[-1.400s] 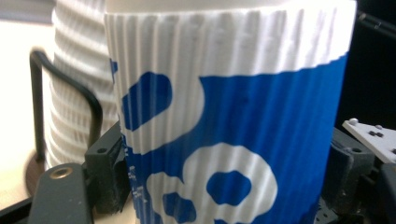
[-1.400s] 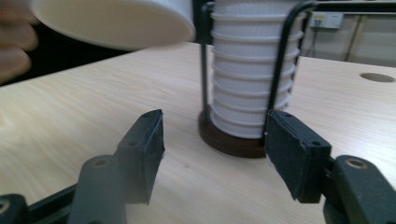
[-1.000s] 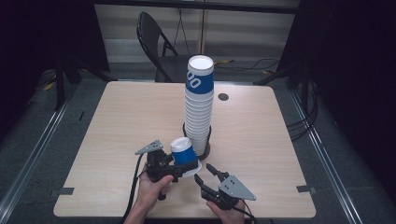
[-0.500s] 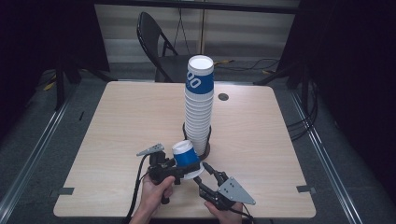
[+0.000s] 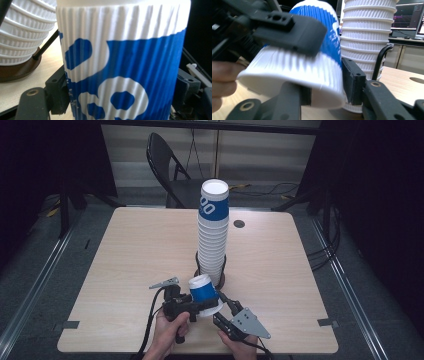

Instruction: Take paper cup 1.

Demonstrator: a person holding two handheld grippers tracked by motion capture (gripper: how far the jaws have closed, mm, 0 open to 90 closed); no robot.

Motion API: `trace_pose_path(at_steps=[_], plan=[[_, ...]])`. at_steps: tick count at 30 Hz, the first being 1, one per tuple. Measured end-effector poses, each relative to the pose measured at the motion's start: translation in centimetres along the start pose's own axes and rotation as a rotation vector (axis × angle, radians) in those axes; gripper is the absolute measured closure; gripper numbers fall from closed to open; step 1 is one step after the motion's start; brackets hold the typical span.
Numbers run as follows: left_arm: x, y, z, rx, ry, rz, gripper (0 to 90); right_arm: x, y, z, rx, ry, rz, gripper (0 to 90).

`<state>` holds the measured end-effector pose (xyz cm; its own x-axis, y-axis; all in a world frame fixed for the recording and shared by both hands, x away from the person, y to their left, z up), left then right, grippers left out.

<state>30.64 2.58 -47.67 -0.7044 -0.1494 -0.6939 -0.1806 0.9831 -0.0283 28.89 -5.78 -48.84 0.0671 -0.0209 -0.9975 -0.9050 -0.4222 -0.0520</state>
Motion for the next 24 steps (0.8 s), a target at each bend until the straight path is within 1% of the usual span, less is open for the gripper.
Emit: trace_pose_path(at_steps=[1, 2, 4, 6, 8, 10, 11, 12, 14, 16, 17, 20, 22, 24], plan=[[0.1, 0.0, 0.1, -0.001, -0.007, 0.008, 20.3, 0.0, -0.1, -0.1, 0.008, -0.003, -0.003, 65.3], [0.2, -0.1, 0.1, 0.000, -0.003, 0.006, 20.2, 0.1, -0.3, -0.2, 0.013, -0.002, -0.003, 66.8], [0.3, -0.2, 0.2, 0.003, -0.009, 0.017, 20.2, 0.1, -0.4, -0.2, 0.017, 0.000, -0.002, 68.1], [0.3, -0.3, 0.3, -0.004, -0.007, 0.017, 19.9, 0.2, -0.5, -0.1, 0.017, 0.006, -0.004, 70.6], [0.3, -0.3, 0.3, -0.001, -0.013, 0.016, 19.4, 0.3, -0.5, -0.3, 0.028, 0.011, -0.009, 73.8], [0.3, -0.4, 0.3, 0.006, -0.022, 0.012, 19.0, 0.4, -0.5, -0.4, 0.035, 0.019, -0.007, 77.4], [0.3, -0.4, 0.3, 0.002, -0.036, 0.012, 18.3, 0.4, -0.4, -0.4, 0.037, 0.022, -0.005, 79.9], [0.2, -0.4, 0.3, -0.004, -0.039, 0.006, 16.3, 0.5, -0.3, -0.5, 0.030, 0.011, 0.005, 82.7], [0.0, -0.2, 0.4, -0.009, -0.044, 0.008, 16.1, 0.5, -0.3, -0.4, 0.027, 0.012, 0.006, 83.2], [-0.1, -0.1, 0.3, -0.011, -0.061, 0.009, 15.3, 0.5, -0.2, -0.4, 0.022, 0.008, 0.010, 83.7], [-0.1, -0.1, 0.3, -0.010, -0.057, 0.005, 15.0, 0.5, -0.2, -0.4, 0.019, 0.005, 0.014, 84.0], [-0.3, 0.0, 0.3, -0.011, -0.078, 0.014, 14.0, 0.4, -0.2, -0.3, 0.016, 0.000, 0.018, 84.4], [-0.8, 0.1, 0.2, -0.022, -0.081, -0.007, 13.2, 0.3, -0.1, -0.3, 0.014, -0.001, 0.018, 84.7], [-1.2, 0.4, 0.3, -0.038, -0.102, -0.016, 12.5, 0.3, 0.0, -0.2, 0.011, 0.005, 0.018, 84.8]])
Point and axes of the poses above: each handheld gripper's, and its own axes: y roughly backward along the jaws, x roughly out of its underside, z roughly to its left, the point moved 8 cm from there along -y, roughly forward along the jaws, and after that the axes turned 12 degrees about x, right-handed, at the moved point
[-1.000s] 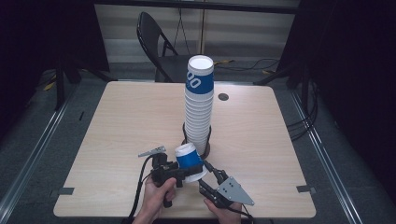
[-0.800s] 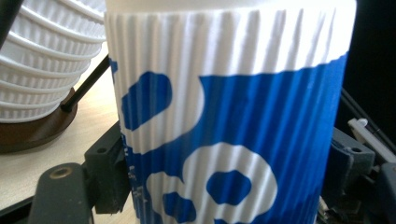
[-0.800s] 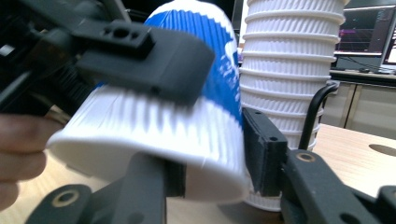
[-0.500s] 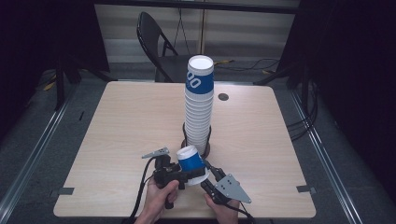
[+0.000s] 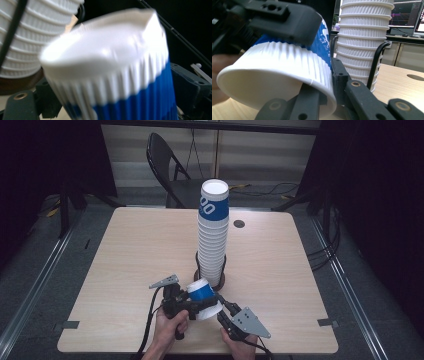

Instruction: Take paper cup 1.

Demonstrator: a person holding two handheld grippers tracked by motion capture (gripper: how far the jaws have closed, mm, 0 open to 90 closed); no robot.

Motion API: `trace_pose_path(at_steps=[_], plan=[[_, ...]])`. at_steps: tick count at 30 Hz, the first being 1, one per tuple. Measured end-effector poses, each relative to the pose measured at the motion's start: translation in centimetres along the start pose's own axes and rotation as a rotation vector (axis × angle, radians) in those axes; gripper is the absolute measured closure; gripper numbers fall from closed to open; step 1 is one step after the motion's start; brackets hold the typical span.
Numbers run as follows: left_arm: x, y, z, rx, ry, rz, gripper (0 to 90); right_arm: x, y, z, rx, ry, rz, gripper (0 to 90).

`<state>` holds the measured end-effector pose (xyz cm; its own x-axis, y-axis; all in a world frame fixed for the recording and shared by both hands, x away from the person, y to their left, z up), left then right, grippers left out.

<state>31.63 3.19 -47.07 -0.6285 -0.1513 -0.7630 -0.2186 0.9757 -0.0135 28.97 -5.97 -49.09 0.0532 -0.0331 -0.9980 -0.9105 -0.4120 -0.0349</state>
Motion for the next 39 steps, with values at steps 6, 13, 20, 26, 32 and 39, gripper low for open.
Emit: trace_pose_path(at_steps=[6, 13, 20, 26, 32, 39], plan=[[-0.9, 0.8, 0.3, -0.026, -0.038, -0.022, 13.7, 0.1, 0.1, 0.2, -0.011, 0.009, 0.022, 84.8], [-1.6, 1.3, 1.1, -0.081, -0.046, -0.021, 14.8, 0.5, 0.3, 0.3, -0.023, 0.017, 0.059, 84.8], [-2.5, 2.2, 1.7, -0.155, -0.099, -0.041, 15.7, 0.9, 0.6, 0.1, -0.022, 0.024, 0.112, 85.1], [-3.1, 2.5, 1.8, -0.186, -0.217, -0.075, 17.9, 1.4, 0.8, -0.6, -0.006, 0.043, 0.181, 85.1], [-2.8, 2.7, 1.9, -0.207, -0.299, -0.031, 17.5, 1.7, 1.1, -1.3, -0.012, 0.027, 0.236, 85.2], [-2.4, 3.7, 2.1, -0.210, -0.347, 0.029, 23.0, 2.2, 1.0, -1.5, -0.031, 0.018, 0.297, 85.3]])
Point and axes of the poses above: each handheld gripper's, and its own axes: y roughly backward along the jaws, x roughly out of its underside, z roughly to its left, the point moved 8 cm from there along -y, roughly forward along the jaws, and after that the axes turned 12 degrees about x, right-handed, at the moved point
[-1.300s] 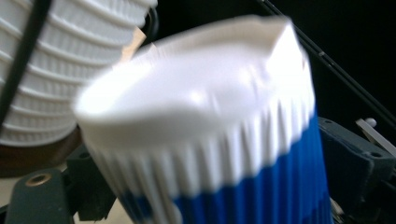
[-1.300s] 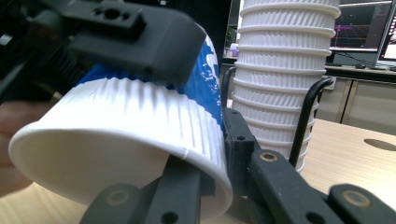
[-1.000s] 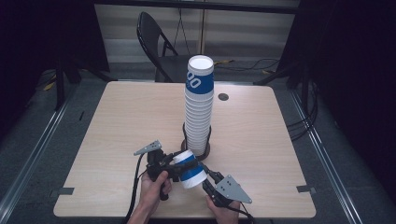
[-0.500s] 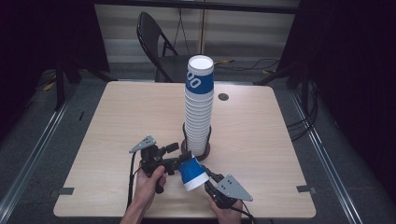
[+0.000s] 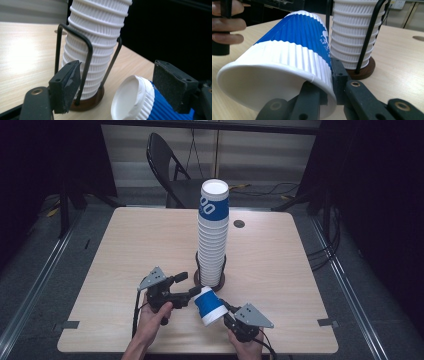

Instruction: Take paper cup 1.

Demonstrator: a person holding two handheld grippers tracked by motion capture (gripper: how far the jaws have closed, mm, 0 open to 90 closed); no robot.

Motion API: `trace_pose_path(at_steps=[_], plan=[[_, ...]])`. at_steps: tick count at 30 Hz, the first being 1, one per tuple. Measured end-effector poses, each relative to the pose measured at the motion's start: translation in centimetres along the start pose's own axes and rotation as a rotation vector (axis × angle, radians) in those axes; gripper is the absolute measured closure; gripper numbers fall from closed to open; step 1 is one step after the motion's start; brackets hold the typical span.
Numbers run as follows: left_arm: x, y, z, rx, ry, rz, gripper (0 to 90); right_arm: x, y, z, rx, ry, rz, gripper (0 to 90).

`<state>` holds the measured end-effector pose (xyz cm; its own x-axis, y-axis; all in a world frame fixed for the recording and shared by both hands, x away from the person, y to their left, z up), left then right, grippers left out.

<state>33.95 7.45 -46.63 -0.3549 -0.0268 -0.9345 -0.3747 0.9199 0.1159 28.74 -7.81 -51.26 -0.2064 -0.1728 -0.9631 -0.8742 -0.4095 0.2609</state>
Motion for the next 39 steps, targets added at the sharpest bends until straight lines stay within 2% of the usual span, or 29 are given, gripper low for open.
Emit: trace_pose_path(at_steps=[2, 4, 6, 9, 13, 14, 17, 19, 22, 24, 31, 33, 39], plan=[[0.2, 0.3, 0.1, -0.008, -0.021, 0.029, 22.1, 0.1, 0.0, 0.1, -0.011, -0.003, 0.019, 85.3], [0.5, 0.5, -0.1, 0.024, -0.060, 0.058, 20.3, 0.2, -0.1, 0.1, -0.018, -0.003, 0.032, 85.3], [0.5, 0.6, -0.3, 0.026, -0.070, 0.054, 15.9, 0.2, -0.2, 0.2, -0.029, -0.002, 0.042, 85.3], [0.8, 0.9, -0.2, 0.010, -0.102, 0.063, 16.1, 0.3, -0.2, 0.2, -0.036, -0.006, 0.059, 85.3], [1.3, 1.1, -0.4, 0.028, -0.126, 0.072, 15.7, 0.2, 0.0, 0.1, -0.056, -0.009, 0.073, 85.3], [1.4, 1.2, -0.5, 0.034, -0.149, 0.080, 15.5, 0.2, 0.0, 0.0, -0.061, -0.009, 0.078, 85.3], [1.6, 1.3, -0.6, 0.026, -0.171, 0.088, 15.7, 0.0, 0.1, -0.2, -0.072, -0.007, 0.089, 85.3], [1.8, 1.2, -0.8, 0.040, -0.203, 0.106, 15.7, -0.1, 0.1, -0.4, -0.075, -0.003, 0.099, 85.3], [2.4, 1.3, -1.2, 0.060, -0.251, 0.170, 16.0, -0.1, 0.2, -0.7, -0.078, 0.011, 0.119, 85.3], [2.7, 1.2, -1.4, 0.051, -0.283, 0.195, 15.8, -0.2, 0.2, -1.0, -0.081, 0.013, 0.134, 85.3], [3.3, 0.5, -2.6, 0.073, -0.395, 0.257, 15.7, -0.6, 0.3, -1.6, -0.102, 0.023, 0.174, 85.2], [3.6, 0.3, -2.9, 0.075, -0.434, 0.278, 15.8, -0.8, 0.3, -1.8, -0.122, 0.033, 0.197, 85.2], [4.2, 0.5, -3.5, 0.096, -0.480, 0.304, 15.6, -0.9, 0.2, -1.8, -0.158, 0.056, 0.241, 85.2]])
Point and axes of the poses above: each handheld gripper's, and its own axes: y roughly backward along the jaws, x roughly out of its underside, z roughly to its left, the point moved 8 cm from there along -y, roughly forward along the jaws, and after that the axes turned 12 degrees about x, right-handed, at the moved point
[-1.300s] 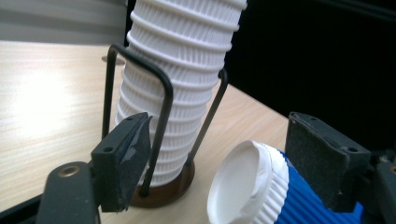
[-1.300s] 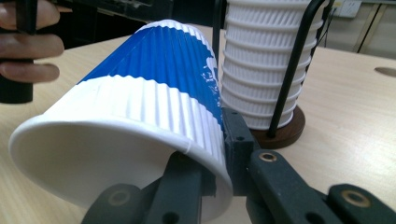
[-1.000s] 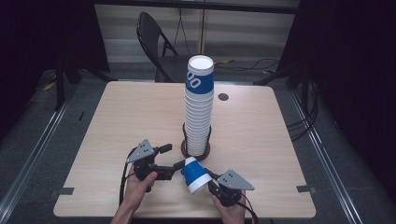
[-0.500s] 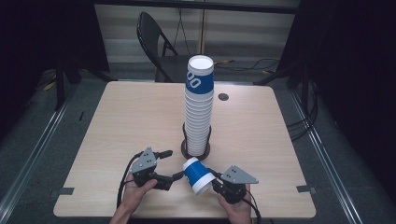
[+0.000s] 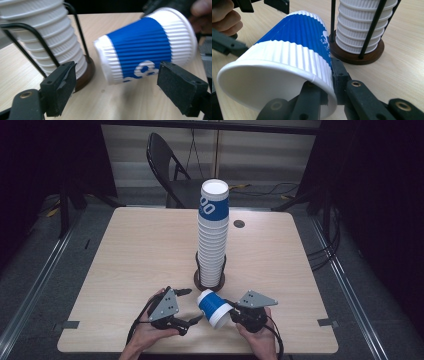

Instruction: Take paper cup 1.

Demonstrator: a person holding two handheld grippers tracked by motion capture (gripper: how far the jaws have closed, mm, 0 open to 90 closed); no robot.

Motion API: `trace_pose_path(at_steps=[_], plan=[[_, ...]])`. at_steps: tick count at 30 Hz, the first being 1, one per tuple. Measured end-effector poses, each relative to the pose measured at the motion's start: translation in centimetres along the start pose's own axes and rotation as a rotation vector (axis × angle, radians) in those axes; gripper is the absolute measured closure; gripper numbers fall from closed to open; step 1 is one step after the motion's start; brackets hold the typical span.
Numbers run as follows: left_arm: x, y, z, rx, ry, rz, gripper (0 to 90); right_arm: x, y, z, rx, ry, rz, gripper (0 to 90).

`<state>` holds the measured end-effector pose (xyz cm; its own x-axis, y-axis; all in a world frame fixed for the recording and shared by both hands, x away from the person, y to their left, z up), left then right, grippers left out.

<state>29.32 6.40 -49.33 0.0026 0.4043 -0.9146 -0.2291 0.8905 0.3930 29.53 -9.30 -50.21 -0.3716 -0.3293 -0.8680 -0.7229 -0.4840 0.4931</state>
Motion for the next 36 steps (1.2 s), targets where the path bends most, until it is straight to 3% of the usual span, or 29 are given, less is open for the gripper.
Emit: trace_pose_path(at_steps=[3, 10, 12, 13, 18, 22, 27, 36], plan=[[0.2, -0.5, -0.4, -0.015, -0.050, 0.048, 15.7, -0.1, -0.1, 0.0, -0.014, 0.002, 0.020, 85.2], [0.3, -1.1, -0.9, -0.026, -0.131, 0.103, 15.9, -0.4, -0.3, -0.1, -0.030, 0.021, 0.061, 85.2], [0.3, -1.2, -1.1, -0.052, -0.174, 0.116, 16.0, -0.5, -0.3, 0.0, -0.035, 0.031, 0.074, 85.2], [0.3, -1.2, -1.1, -0.052, -0.174, 0.116, 15.9, -0.5, -0.3, 0.0, -0.035, 0.031, 0.074, 85.2], [0.5, -1.6, -1.3, -0.070, -0.249, 0.144, 15.4, -0.8, -0.5, 0.3, -0.053, 0.046, 0.095, 85.3], [0.4, -1.6, -1.3, -0.099, -0.282, 0.164, 15.5, -1.0, -0.6, 0.4, -0.059, 0.046, 0.108, 85.4], [0.2, -1.8, -1.7, -0.143, -0.360, 0.209, 15.1, -1.2, -0.7, 0.4, -0.058, 0.055, 0.127, 85.5], [-0.1, -2.2, -2.1, -0.135, -0.417, 0.242, 11.1, -1.3, -0.9, 0.4, -0.069, 0.055, 0.139, 85.6]])
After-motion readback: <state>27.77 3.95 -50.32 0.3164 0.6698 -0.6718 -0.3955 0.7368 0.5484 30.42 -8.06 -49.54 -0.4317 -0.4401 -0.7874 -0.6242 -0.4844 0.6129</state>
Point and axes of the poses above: each handheld gripper's, and its own axes: y roughly backward along the jaws, x roughly out of its underside, z roughly to its left, the point moved 8 cm from there along -y, roughly forward along the jaws, and after that the axes turned 12 degrees about x, right-handed, at the moved point
